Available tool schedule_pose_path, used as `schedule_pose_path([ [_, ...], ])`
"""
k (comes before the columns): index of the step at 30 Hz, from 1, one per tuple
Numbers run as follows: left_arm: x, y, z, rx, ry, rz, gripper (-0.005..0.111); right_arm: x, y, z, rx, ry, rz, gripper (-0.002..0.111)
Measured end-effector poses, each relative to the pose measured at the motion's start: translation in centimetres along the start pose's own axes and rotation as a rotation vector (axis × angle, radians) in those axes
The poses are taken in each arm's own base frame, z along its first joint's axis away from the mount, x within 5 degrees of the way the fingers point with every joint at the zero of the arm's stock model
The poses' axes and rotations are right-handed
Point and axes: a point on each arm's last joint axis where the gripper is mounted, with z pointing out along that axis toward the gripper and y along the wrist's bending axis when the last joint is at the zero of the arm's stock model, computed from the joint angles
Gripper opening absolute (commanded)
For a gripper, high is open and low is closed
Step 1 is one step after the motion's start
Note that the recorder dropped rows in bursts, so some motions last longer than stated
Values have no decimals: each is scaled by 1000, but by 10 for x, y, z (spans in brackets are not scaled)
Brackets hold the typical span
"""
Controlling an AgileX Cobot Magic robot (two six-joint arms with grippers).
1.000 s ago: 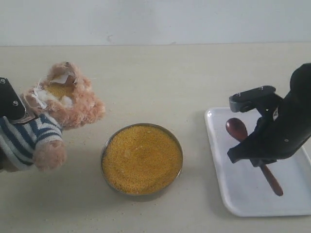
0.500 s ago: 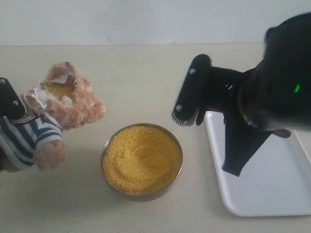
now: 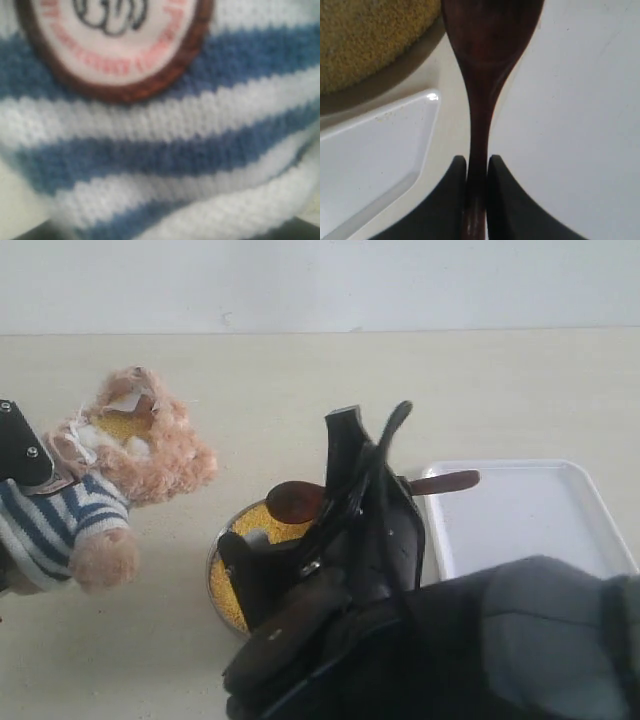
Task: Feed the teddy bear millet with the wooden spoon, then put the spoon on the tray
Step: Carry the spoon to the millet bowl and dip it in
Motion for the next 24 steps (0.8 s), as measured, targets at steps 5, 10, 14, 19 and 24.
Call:
schedule_pose_path([
  [5, 0, 0, 0, 4, -2, -5, 4, -18, 4, 7, 16, 4, -67, 0],
  [10, 0, 0, 0, 3, -4, -5, 4, -27, 13, 13, 16, 18, -175, 0],
  [14, -1, -1, 0, 6, -11, -10, 4, -31, 20, 17, 7, 30, -212, 0],
  [19, -2, 0, 0, 3, -21, -13, 4, -31, 22, 18, -16, 39, -263, 0],
  [24, -2, 0, 0, 5, -25, -16, 4, -28, 28, 17, -81, 60, -334, 0],
])
